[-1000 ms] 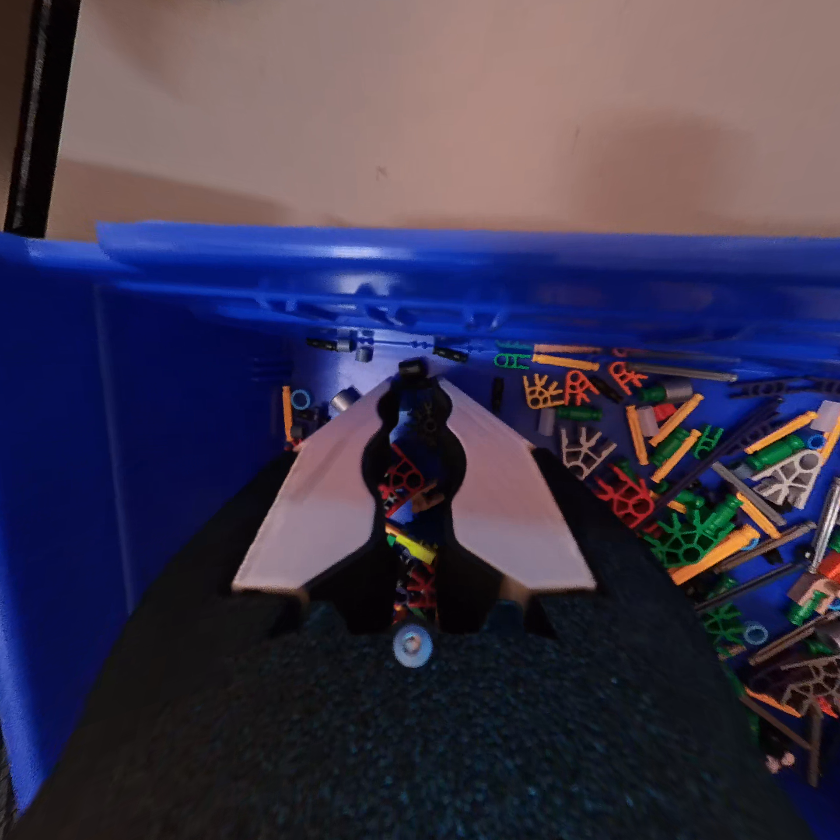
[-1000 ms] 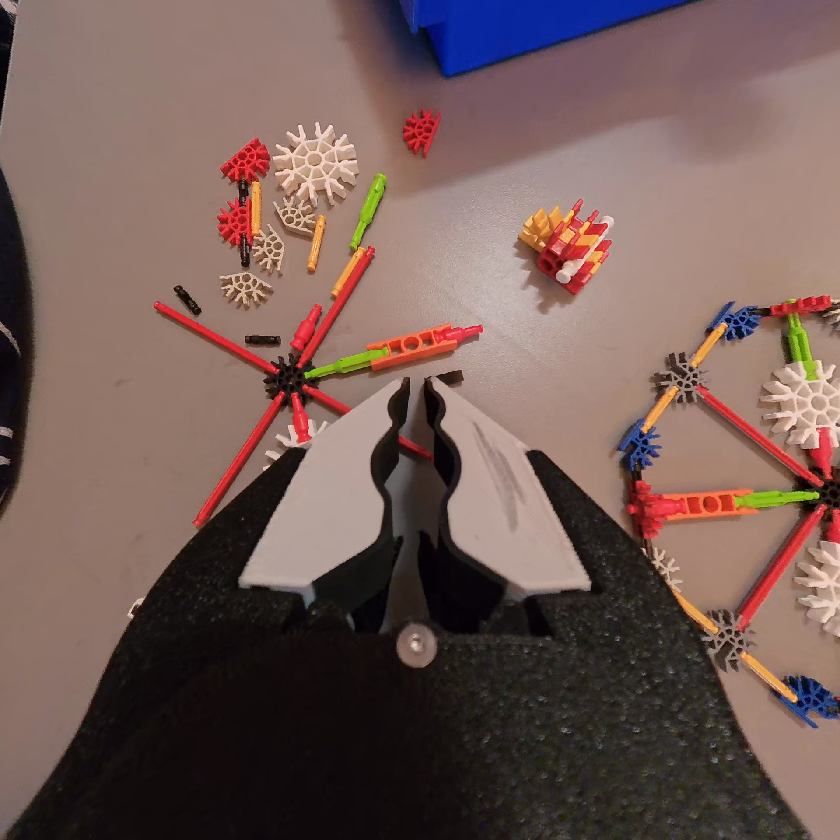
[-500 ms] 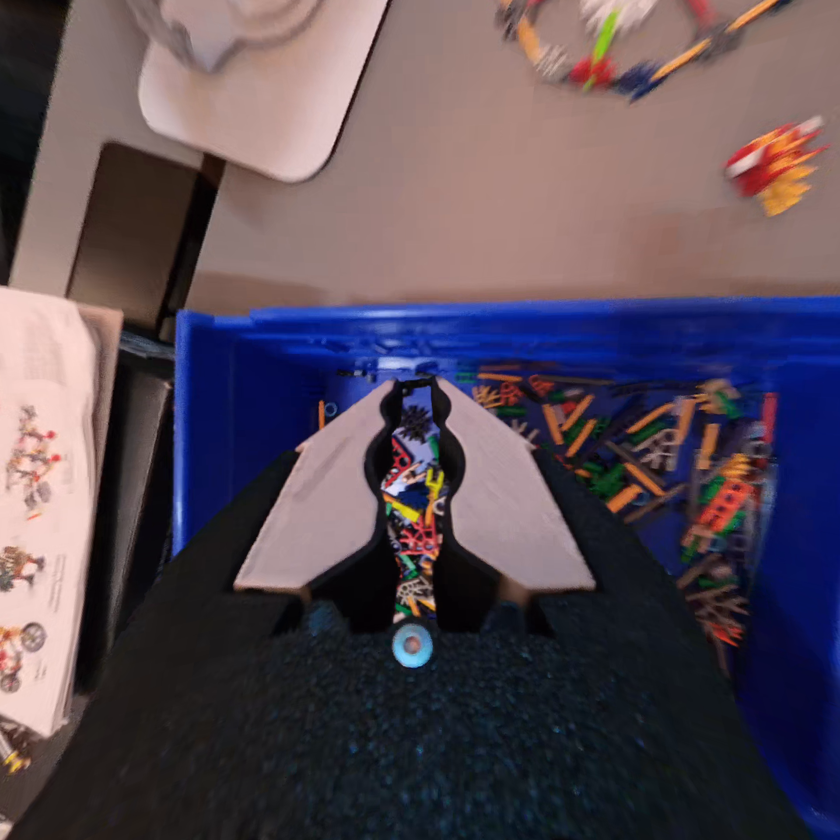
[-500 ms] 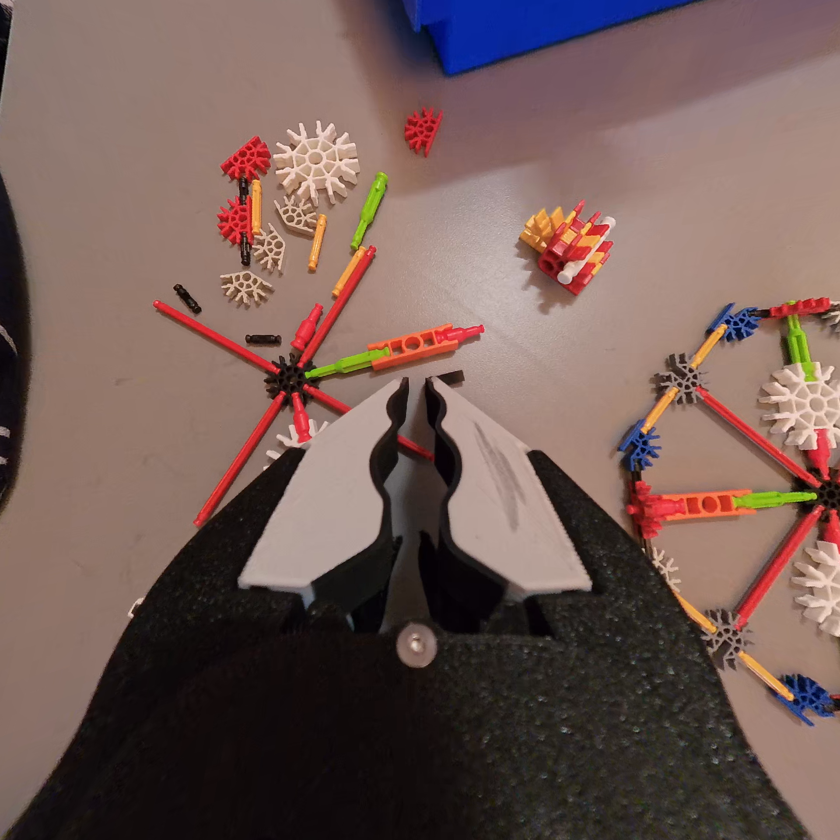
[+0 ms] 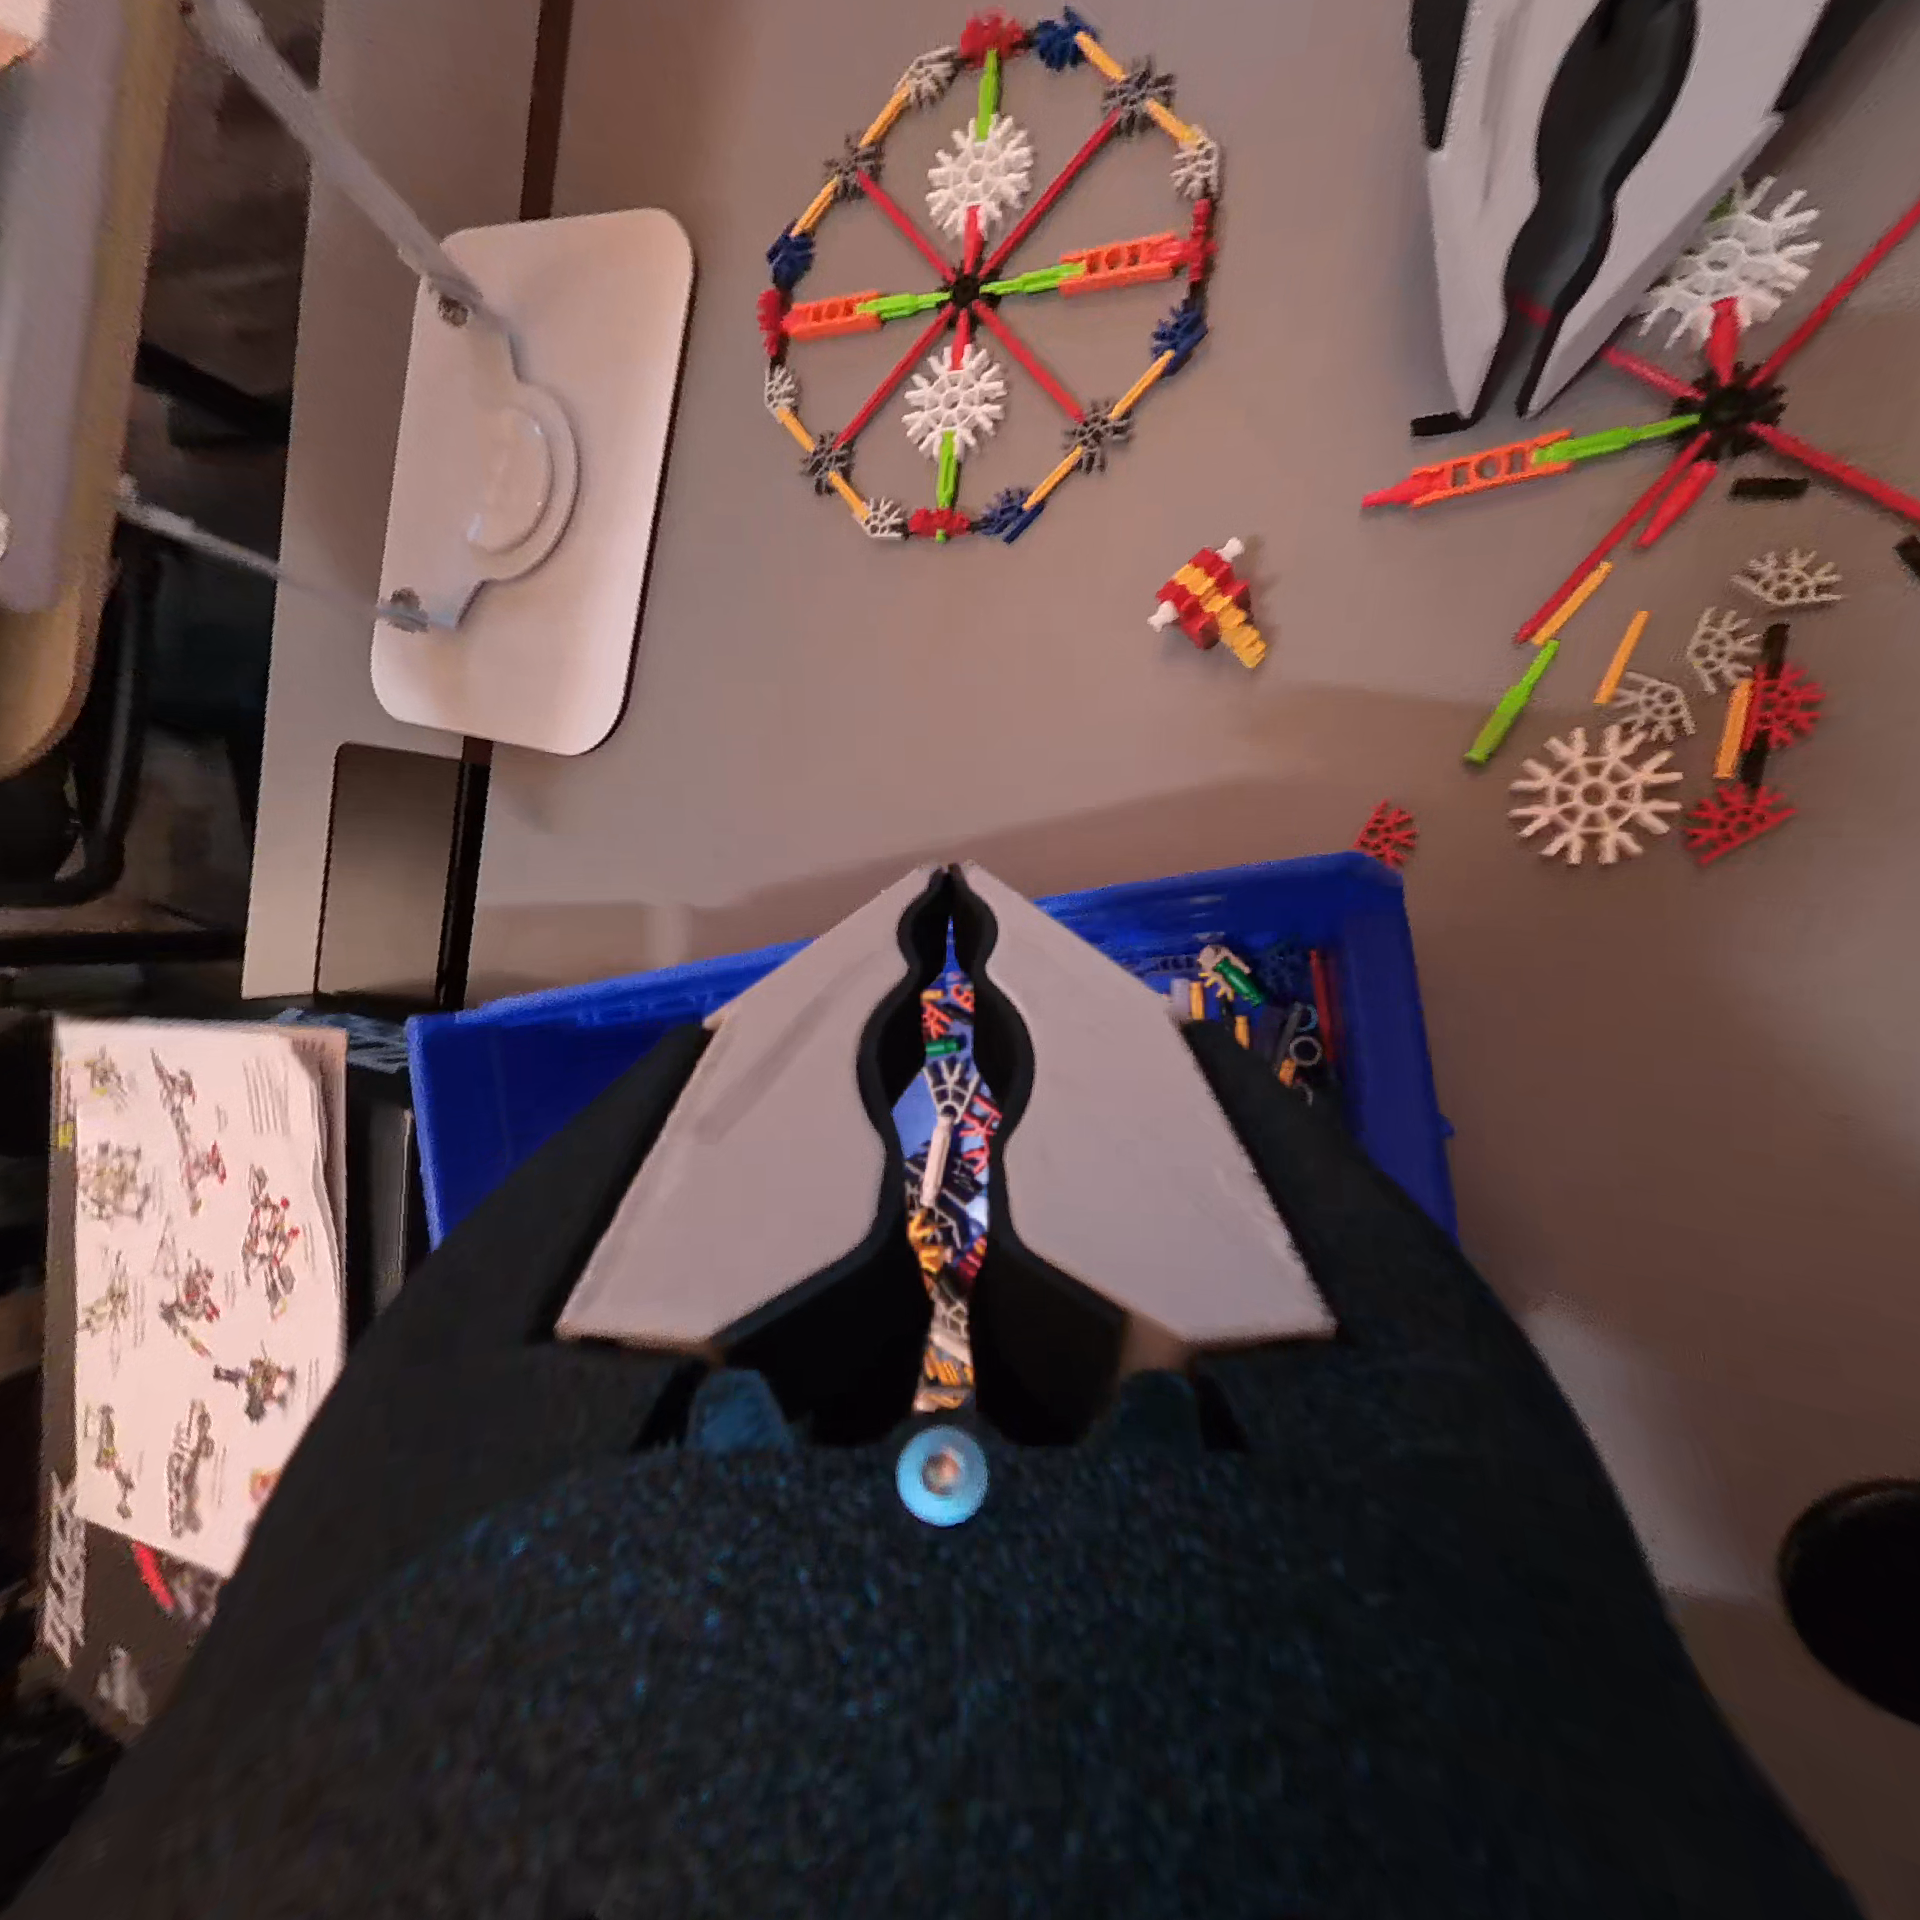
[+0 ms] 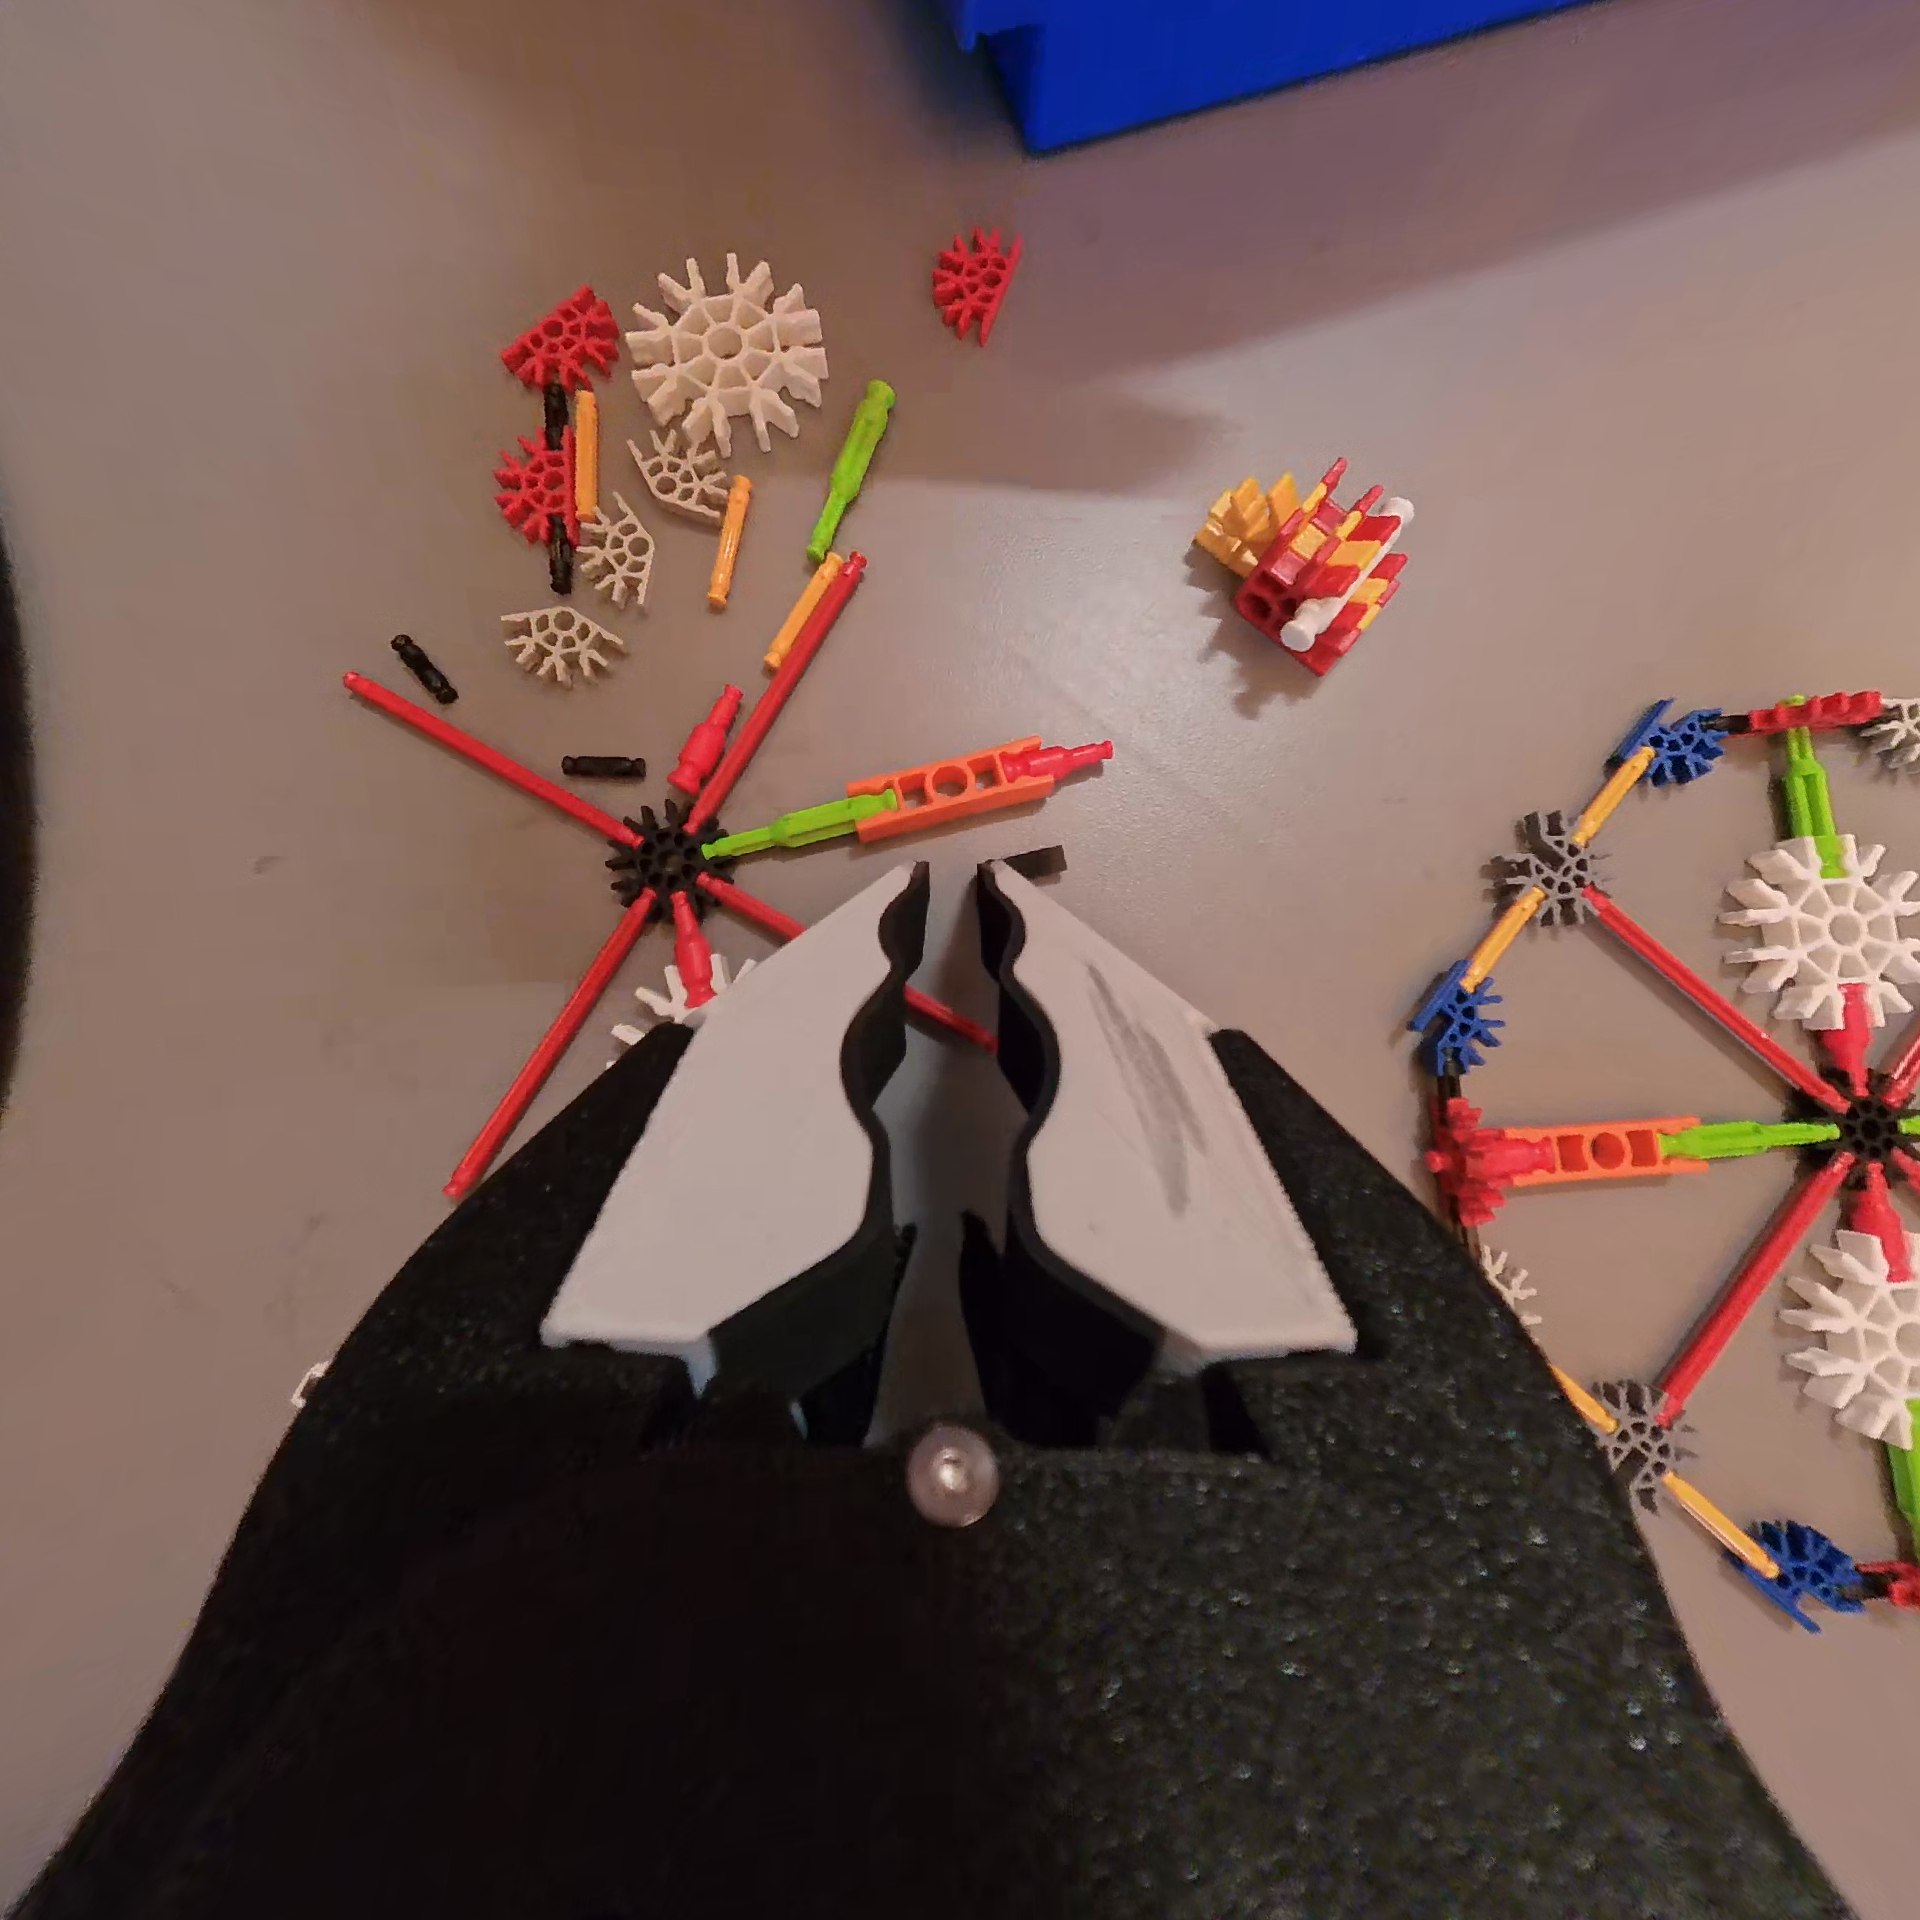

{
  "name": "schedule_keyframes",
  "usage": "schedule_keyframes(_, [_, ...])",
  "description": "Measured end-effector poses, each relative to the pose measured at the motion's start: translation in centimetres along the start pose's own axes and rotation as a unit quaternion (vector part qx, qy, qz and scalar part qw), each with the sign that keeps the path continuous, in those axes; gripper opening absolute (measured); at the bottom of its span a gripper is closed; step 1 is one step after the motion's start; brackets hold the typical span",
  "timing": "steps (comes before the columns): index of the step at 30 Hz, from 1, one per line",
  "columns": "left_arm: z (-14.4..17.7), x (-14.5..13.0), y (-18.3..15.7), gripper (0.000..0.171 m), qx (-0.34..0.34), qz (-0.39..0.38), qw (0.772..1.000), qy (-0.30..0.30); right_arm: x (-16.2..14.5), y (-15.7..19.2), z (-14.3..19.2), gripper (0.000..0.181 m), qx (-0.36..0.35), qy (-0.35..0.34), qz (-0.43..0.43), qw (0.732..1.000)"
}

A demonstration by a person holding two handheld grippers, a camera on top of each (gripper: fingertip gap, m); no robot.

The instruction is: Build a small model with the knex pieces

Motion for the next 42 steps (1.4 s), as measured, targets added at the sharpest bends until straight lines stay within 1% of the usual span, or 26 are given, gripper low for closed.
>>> schedule_keyframes(4, [0.7, -1.5, 1.5, 0.0, 0.017, 0.036, 0.999, -0.006, 0.0, 0.0, 0.0, 0.009, 0.0, 0.0, 0.0, 1.0])
schedule_keyframes(6, [0.5, -2.9, 1.5, 0.001, -0.001, 0.054, 0.999, 0.009, 0.0, 0.0, 0.0, 0.009, 0.001, -0.002, -0.002, 1.0])
schedule_keyframes(9, [-1.0, -5.6, 1.3, 0.004, -0.025, 0.067, 0.996, 0.048, 0.0, -0.1, -0.1, 0.008, 0.002, -0.004, -0.003, 1.0])
schedule_keyframes(11, [-2.2, -6.7, 0.7, 0.005, -0.048, 0.082, 0.994, 0.056, 0.0, -0.1, -0.1, 0.008, 0.003, -0.005, -0.004, 1.0])
schedule_keyframes(13, [-3.3, -7.6, -0.1, 0.005, -0.063, 0.08, 0.992, 0.07, 0.0, -0.1, -0.1, 0.008, 0.004, -0.007, -0.006, 1.0])
schedule_keyframes(17, [-5.3, -7.6, -1.6, 0.008, -0.093, 0.069, 0.99, 0.075, 0.0, -0.1, -0.1, 0.008, 0.005, -0.008, -0.007, 1.0])
schedule_keyframes(23, [-8.0, -8.3, -2.9, 0.008, -0.125, 0.036, 0.985, 0.115, 0.0, -0.1, -0.1, 0.008, 0.005, -0.008, -0.007, 1.0])
schedule_keyframes(25, [-8.1, -8.6, -3.0, 0.008, -0.129, 0.03, 0.984, 0.123, 0.0, -0.1, -0.1, 0.008, 0.004, -0.007, -0.006, 1.0])
schedule_keyframes(30, [-7.9, -9.3, -2.9, 0.007, -0.12, 0.03, 0.985, 0.117, 0.0, -0.1, -0.1, 0.009, 0.004, -0.006, -0.005, 1.0])
schedule_keyframes(36, [-7.8, -9.5, -2.9, 0.002, -0.115, 0.014, 0.987, 0.112, 0.0, -0.1, -0.1, 0.008, 0.004, -0.007, -0.006, 1.0])
schedule_keyframes(40, [-7.6, -9.7, -2.7, 0.002, -0.116, 0.018, 0.987, 0.111, 0.0, -0.1, 0.0, 0.008, 0.004, -0.006, -0.005, 1.0])
schedule_keyframes(42, [-7.3, -9.5, -2.4, 0.002, -0.116, 0.033, 0.988, 0.097, 0.0, -0.1, 0.0, 0.009, 0.003, -0.005, -0.004, 1.0])
Point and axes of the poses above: each gripper's, where its closed fingertips meet, z back along the fingers, x out of its top, y = z × x across the jaws, the point moved 5 cm from there along z, back along the fingers, and after that the axes turned 8 degrees about z, right-handed, at the moved point
